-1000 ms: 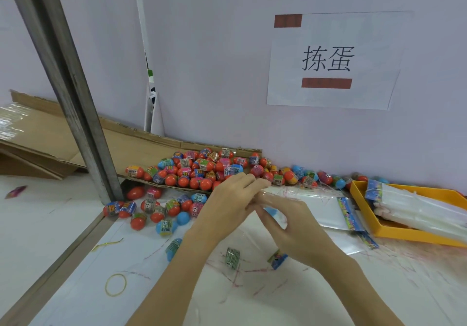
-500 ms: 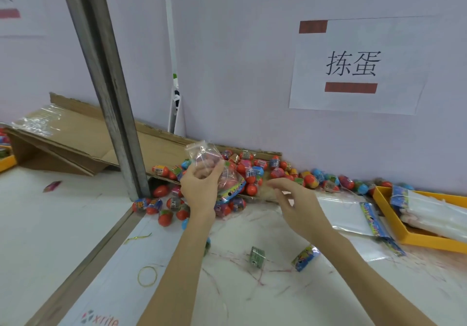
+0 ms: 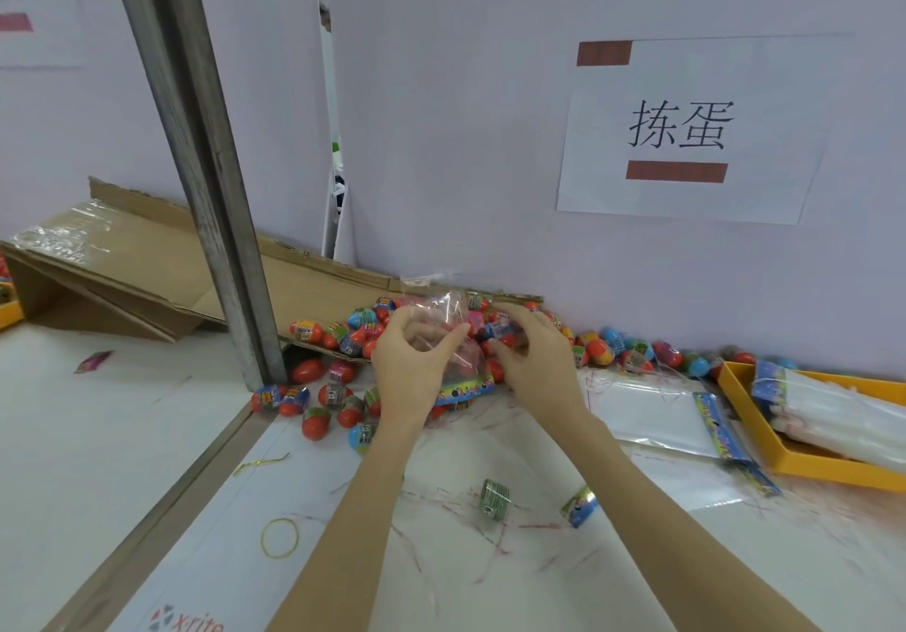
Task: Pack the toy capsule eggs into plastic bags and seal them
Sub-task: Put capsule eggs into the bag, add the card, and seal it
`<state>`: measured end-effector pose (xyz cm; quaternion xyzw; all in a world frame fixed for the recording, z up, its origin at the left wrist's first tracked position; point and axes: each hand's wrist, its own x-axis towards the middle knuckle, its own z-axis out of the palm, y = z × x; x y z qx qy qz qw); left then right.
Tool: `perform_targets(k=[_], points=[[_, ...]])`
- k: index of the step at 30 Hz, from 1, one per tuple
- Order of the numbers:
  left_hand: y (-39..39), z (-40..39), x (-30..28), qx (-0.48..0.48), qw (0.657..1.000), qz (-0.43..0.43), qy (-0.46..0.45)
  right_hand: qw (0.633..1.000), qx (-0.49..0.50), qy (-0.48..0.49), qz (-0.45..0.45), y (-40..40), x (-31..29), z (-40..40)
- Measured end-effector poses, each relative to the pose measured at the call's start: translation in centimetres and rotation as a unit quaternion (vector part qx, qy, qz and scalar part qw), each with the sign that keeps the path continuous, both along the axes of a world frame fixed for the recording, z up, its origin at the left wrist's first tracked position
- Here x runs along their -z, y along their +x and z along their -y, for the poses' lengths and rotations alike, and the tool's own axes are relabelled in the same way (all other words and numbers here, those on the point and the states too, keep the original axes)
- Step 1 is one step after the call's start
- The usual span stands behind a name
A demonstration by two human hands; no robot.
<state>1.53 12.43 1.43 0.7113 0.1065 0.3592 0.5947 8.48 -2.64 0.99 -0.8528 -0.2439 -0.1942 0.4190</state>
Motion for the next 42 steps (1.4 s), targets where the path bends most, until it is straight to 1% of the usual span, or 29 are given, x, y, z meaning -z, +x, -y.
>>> perform_targets(k=[2, 4, 8, 11, 14, 17, 19, 22, 25, 29, 32, 34, 38, 42], points=[[0.1, 0.4, 0.0, 0.01, 1.0, 0.004, 0.029, 0.997, -0.003, 0.075, -0.026, -0.8, 0.0, 1.5], [0.0, 1.0, -0.1, 0.028, 0.998, 0.01, 0.056, 0.992, 0.002, 0.124, -0.037, -1.8, 0.2, 3.0], [-0.2, 2.3, -0.3, 0.076, 0.991, 0.018, 0.111, 0.98, 0.02, 0.195, -0.031, -3.9, 0.8, 5.1], [-0.4, 3.1, -0.3, 0.092, 0.982, 0.027, 0.165, 0.974, 0.036, 0.223, -0.034, -4.5, 0.3, 5.5], [-0.5, 3.5, -0.1, 0.101, 0.968, 0.04, 0.225, 0.967, 0.054, 0.244, 0.039, -5.3, -0.6, 5.4], [-0.5, 3.7, 0.2, 0.101, 0.954, 0.04, 0.28, 0.955, 0.035, 0.272, 0.116, -6.2, -1.2, 5.0], [-0.5, 3.8, 0.3, 0.093, 0.942, 0.042, 0.32, 0.958, 0.01, 0.242, 0.156, -6.6, -1.3, 4.7], [-0.6, 3.9, 0.1, 0.081, 0.931, 0.058, 0.352, 0.966, -0.004, 0.152, 0.207, -6.5, -1.0, 4.6], [-0.9, 4.2, -0.2, 0.06, 0.925, 0.08, 0.366, 0.972, -0.016, 0.123, 0.202, -6.3, -0.6, 4.5], [-1.0, 4.2, -0.4, 0.044, 0.92, 0.083, 0.382, 0.975, -0.02, 0.104, 0.197, -6.1, -0.6, 4.7], [-0.8, 4.2, -0.2, 0.026, 0.906, 0.09, 0.413, 0.978, -0.037, 0.093, 0.183, -6.1, -0.6, 4.4], [-0.8, 4.2, 0.0, 0.025, 0.901, 0.091, 0.424, 0.98, -0.05, 0.096, 0.168, -6.4, -0.5, 4.3], [-0.7, 3.9, 0.2, 0.035, 0.907, 0.083, 0.411, 0.987, -0.04, 0.108, 0.114, -6.5, -0.6, 4.3], [-0.6, 3.8, 0.2, 0.057, 0.902, 0.093, 0.418, 0.985, -0.058, 0.067, 0.146, -6.7, -0.4, 4.0]])
